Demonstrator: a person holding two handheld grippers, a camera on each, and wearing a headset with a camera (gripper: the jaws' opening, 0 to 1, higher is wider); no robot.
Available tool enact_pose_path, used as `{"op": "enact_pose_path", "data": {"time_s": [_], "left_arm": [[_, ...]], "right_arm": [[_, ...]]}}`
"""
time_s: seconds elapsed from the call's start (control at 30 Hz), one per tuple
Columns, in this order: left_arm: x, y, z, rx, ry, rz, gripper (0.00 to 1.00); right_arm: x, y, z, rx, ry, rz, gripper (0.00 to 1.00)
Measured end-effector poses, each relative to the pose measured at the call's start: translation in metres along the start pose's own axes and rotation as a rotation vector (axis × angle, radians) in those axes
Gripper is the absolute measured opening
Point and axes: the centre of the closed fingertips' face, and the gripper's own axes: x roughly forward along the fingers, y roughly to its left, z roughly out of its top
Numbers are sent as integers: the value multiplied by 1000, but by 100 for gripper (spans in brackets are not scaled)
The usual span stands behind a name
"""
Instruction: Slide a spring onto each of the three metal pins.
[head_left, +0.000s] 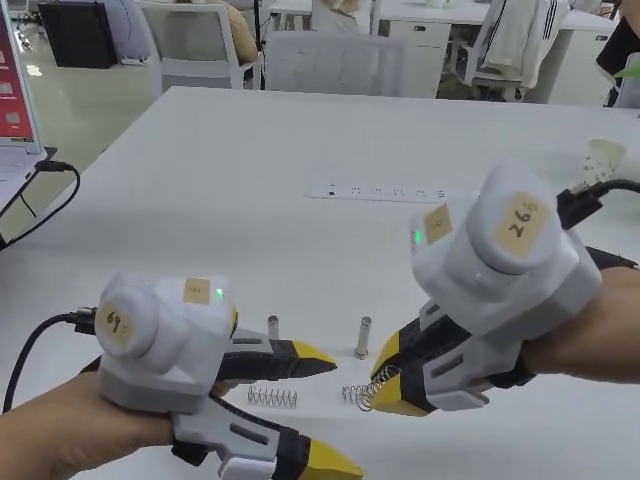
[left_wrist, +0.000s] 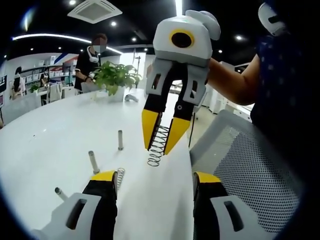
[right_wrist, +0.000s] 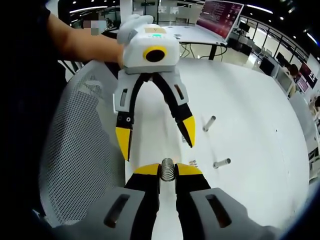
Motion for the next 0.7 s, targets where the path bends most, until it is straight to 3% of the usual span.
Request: {"op": "enact_pose_path", "data": {"time_s": [0.7], "left_arm": [[-12,5,-2,-11,18,32,67]], "right_arm": [[-5,-2,-8,15,8,-5,9]]}}
